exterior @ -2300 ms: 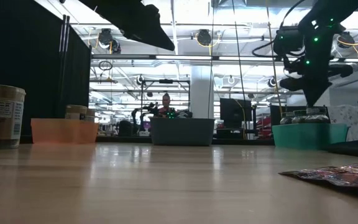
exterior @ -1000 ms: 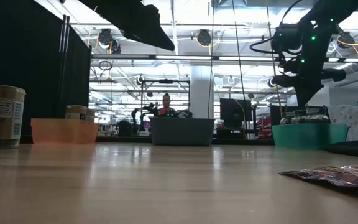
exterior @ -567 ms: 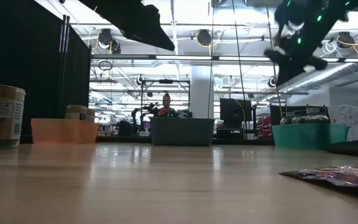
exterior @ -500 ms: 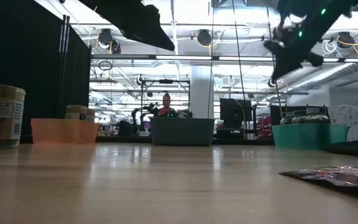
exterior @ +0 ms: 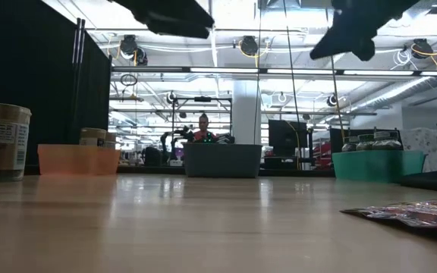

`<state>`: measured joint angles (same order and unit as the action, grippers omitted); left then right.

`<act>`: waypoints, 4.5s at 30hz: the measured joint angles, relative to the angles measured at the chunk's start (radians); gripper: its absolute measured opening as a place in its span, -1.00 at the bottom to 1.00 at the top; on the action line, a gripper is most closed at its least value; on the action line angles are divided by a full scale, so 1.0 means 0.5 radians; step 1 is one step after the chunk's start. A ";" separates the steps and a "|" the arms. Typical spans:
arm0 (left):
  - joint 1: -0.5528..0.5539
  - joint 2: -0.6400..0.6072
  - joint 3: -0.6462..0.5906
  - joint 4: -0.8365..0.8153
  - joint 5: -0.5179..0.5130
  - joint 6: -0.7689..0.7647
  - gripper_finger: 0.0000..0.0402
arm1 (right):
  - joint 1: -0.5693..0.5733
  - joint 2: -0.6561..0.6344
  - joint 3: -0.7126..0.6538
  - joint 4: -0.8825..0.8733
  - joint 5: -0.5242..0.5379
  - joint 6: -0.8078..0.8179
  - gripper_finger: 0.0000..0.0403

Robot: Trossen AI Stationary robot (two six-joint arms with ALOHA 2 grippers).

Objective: Sort spices by type
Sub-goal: Put the gold seasoning bottle into the orange bin

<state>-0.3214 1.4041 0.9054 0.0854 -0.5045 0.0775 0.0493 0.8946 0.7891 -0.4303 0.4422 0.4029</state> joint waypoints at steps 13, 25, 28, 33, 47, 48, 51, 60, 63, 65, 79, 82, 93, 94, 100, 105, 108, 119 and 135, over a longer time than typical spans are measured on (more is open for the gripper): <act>-0.311 -0.062 0.000 -0.043 -0.149 -0.040 0.57 | 0.500 0.120 0.000 0.073 -0.007 0.144 -1.00; -0.546 -0.356 0.001 -0.101 -0.202 -0.042 0.57 | 0.656 0.401 0.000 0.254 -0.118 0.153 -1.00; -0.575 -0.370 0.001 -0.107 -0.203 -0.040 0.57 | 0.656 0.452 0.000 0.257 -0.167 0.165 -1.00; -0.580 -0.372 0.001 -0.200 -0.205 -0.042 0.57 | 0.656 0.549 0.000 0.252 -0.276 0.154 -1.00; -0.571 -0.409 0.003 -0.665 -0.295 -0.789 0.57 | 0.670 0.861 0.000 0.241 -0.499 0.271 -1.00; -0.556 -0.418 0.021 -0.848 -0.297 -1.047 0.57 | 0.669 0.877 0.000 0.240 -0.493 0.270 -1.00; -0.505 -0.400 0.130 -1.493 -0.186 -1.776 0.57 | 0.665 0.904 0.000 0.238 -0.464 0.227 -1.00; -0.328 -0.278 0.489 -2.789 0.384 -2.581 0.57 | 0.525 0.909 0.000 0.238 -0.448 0.062 -1.00; -0.254 -0.279 0.568 -3.157 0.525 -2.679 0.57 | 0.464 0.909 0.000 0.238 -0.349 -0.041 -1.00; -0.199 -0.285 0.580 -3.301 0.594 -2.704 0.57 | 0.427 0.908 0.000 0.244 -0.277 -0.114 -1.00; 0.293 -0.368 0.505 -3.305 0.791 -2.277 0.46 | 0.219 0.907 0.002 0.615 -0.264 -0.613 -1.00; 0.374 -0.368 0.474 -3.308 0.791 -2.122 0.45 | 0.191 0.907 0.002 0.613 -0.267 -0.626 -1.00; 0.485 -0.619 0.046 -3.292 1.002 -1.812 0.45 | 0.044 0.892 0.002 0.613 -0.267 -0.638 -1.00; 0.485 -0.656 0.023 -3.275 1.002 -1.817 0.45 | 0.030 0.892 0.002 0.614 -0.267 -0.638 -1.00; 0.485 -0.768 0.007 -3.182 0.998 -1.871 0.45 | -0.035 0.892 0.002 0.615 -0.268 -0.637 -1.00; 0.485 -0.775 0.007 -3.170 0.981 -1.931 0.45 | -0.051 0.892 0.002 0.615 -0.328 -0.638 -1.00; 0.485 -0.774 0.007 -3.143 0.976 -1.937 0.45 | -0.051 0.892 0.002 0.615 -0.372 -0.637 -1.00; 0.485 -0.775 0.007 -3.071 0.973 -1.897 0.45 | -0.052 0.892 0.002 0.615 -0.373 -0.637 -1.00; 0.485 -0.775 0.007 -2.954 1.068 -1.764 0.57 | -0.052 0.892 0.001 0.614 -0.372 -0.643 -1.00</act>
<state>-0.0788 1.0168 0.9089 -1.3918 0.0296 -0.8047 0.0231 1.3407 0.7897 -0.1233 0.2562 0.0813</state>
